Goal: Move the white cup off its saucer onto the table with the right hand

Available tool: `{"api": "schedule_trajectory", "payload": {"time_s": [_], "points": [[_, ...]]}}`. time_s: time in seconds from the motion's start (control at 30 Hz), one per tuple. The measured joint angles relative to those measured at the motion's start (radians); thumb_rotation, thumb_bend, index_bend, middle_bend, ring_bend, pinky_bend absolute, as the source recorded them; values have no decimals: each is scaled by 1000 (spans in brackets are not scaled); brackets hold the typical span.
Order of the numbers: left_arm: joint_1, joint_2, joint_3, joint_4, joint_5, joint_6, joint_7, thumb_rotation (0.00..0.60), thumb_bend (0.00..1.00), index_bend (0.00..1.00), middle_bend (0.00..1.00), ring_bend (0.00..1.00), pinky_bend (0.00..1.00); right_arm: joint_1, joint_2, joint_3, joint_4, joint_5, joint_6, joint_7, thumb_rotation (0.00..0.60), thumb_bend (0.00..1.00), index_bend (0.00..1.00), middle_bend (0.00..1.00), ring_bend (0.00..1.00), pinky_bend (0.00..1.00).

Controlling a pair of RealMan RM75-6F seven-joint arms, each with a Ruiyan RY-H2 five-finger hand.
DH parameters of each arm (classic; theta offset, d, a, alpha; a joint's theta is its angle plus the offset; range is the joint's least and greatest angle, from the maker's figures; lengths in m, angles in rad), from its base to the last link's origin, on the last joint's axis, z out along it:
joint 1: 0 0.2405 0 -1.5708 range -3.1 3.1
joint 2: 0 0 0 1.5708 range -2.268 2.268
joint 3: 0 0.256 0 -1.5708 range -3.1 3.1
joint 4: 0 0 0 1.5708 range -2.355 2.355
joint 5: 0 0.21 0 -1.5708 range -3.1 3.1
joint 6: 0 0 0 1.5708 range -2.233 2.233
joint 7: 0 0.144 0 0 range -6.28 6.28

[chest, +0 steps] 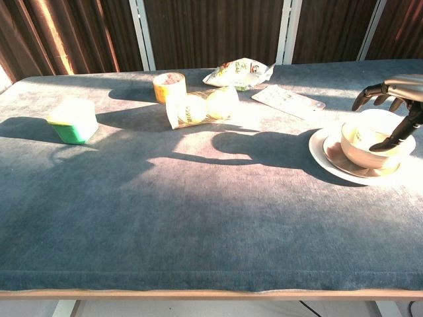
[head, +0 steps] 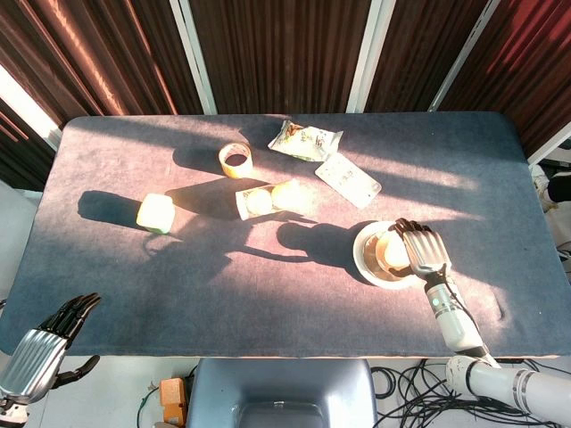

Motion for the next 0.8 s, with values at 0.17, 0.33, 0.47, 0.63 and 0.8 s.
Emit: {"api": "schedule_trajectory", "payload": {"time_s": [0.17, 0.33, 0.47, 0.63, 0.8], "points": [[1, 1, 0, 0, -2, 0, -3, 600, 224, 0, 84, 104, 371, -2, 1, -3, -3, -10, 0, 9, 600, 0, 270, 154, 142, 246], [1, 1, 0, -1, -2, 0, -2, 600, 224, 0, 84, 104, 371, -1, 1, -5, 2, -8, 0, 8, 600, 0, 270, 154, 142, 247], [-1, 2, 0, -3, -5, -7, -1, 600, 224, 0, 84, 105, 371, 1, -7, -2, 12, -5, 0, 11, 600, 0, 272, 160, 166, 273], [1, 5, 0, -3, -8, -4, -6, 600, 224, 0, 84, 105, 372, 3, -15, -2, 21, -15, 3, 13, 600, 50, 298, 197, 222, 492], [1, 6, -1, -2, -10, -3, -12, 600, 224, 0, 84, 105, 372, 1, -31, -4, 38, -33, 17, 15, 600, 110, 334, 237, 272, 597]]}}
